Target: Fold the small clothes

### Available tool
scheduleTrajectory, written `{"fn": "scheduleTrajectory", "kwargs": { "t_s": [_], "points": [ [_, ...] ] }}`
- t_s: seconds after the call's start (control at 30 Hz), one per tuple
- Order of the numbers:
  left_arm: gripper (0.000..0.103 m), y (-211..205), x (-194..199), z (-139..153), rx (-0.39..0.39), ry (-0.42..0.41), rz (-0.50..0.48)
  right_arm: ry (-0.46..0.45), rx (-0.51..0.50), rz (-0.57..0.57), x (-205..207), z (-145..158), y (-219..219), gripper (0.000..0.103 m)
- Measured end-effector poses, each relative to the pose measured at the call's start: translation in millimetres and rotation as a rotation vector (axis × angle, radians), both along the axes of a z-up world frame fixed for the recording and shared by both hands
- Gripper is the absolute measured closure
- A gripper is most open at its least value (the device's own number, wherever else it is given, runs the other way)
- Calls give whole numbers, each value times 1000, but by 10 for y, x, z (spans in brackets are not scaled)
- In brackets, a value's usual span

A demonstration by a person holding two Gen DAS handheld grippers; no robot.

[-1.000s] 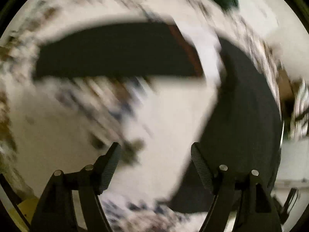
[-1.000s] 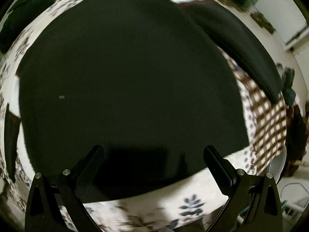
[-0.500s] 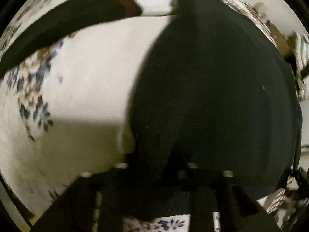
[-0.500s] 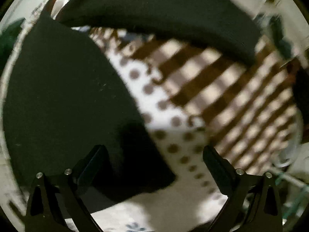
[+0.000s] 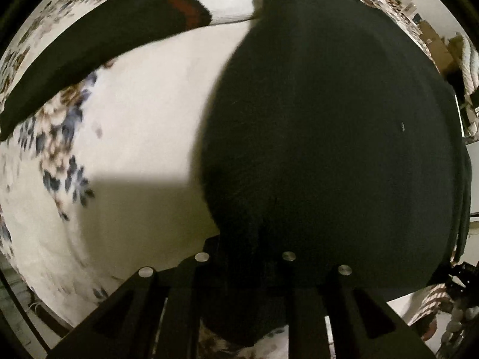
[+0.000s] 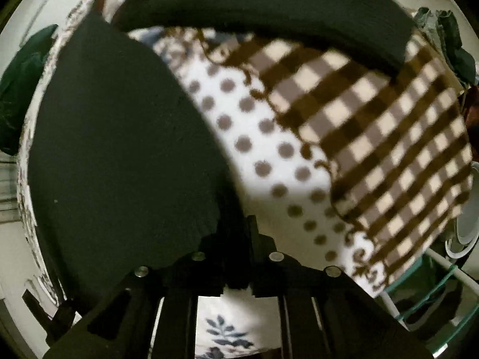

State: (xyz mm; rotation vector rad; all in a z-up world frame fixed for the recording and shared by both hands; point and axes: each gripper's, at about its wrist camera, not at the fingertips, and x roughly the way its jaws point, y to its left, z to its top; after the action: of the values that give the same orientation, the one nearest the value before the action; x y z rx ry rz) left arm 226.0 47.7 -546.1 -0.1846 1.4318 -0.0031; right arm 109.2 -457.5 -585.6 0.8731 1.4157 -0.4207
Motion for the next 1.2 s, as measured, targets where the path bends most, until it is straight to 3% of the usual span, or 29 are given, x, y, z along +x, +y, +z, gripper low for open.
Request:
{"fn": "scheduleTrajectory", "kwargs": {
  "t_s": [0.07, 0.17, 0.23, 0.27, 0.47, 0.6, 0.63, 0.67, 0.7, 0.73, 0.77, 0.97, 1.03, 1.07, 1.13, 1.2],
  "points": [
    [84, -33, 46, 109, 41, 1, 7, -33, 43, -71, 4, 118, -76, 54],
    [63, -73, 110, 303, 85, -29, 14, -167, 27, -240, -175, 423, -305, 45],
    [31, -106, 146, 449, 117, -56, 19, -223, 22, -361, -297, 525, -480, 38],
    [28, -137, 166, 542, 129, -81, 23, -239, 30, -428, -359, 520, -559, 37],
    [27, -665, 545, 797, 127, -141, -33, -389, 155, -856, -671, 44, -946, 37],
    [27, -1147, 690, 775, 102, -154, -107, -518, 119, -1058, -771, -59, -929, 36],
    [27, -1311, 777, 747, 105, -159, -125, -531, 111, -1085, -791, -55, -915, 41],
    [27, -1423, 825, 698, 108, -158, -139, -528, 101, -1114, -780, -55, -881, 57],
    [27, -1517, 875, 639, 108, -154, -147, -519, 96, -1143, -802, -38, -853, 67],
    [27, -1583, 925, 604, 103, -150, -150, -522, 98, -1154, -804, -24, -843, 80],
    [27, -1657, 983, 548, 94, -145, -158, -516, 83, -1151, -793, 44, -832, 87],
    [27, -1929, 1250, 218, 79, -146, -213, -547, -121, -988, -968, 746, -1263, 89],
    [27, -1931, 1304, 71, 71, -120, -221, -542, -166, -932, -1175, 869, -1717, 89],
    [26, -1912, 1333, -3, 66, -107, -222, -538, -189, -892, -1088, 968, -1742, 89],
    [2, -1864, 1388, -122, 15, -116, -227, -528, -227, -826, -989, 1122, -2062, 89],
    [0, -1855, 1427, -206, -20, -128, -222, -537, -267, -755, -734, 1347, -2166, 89]
  ]
}}
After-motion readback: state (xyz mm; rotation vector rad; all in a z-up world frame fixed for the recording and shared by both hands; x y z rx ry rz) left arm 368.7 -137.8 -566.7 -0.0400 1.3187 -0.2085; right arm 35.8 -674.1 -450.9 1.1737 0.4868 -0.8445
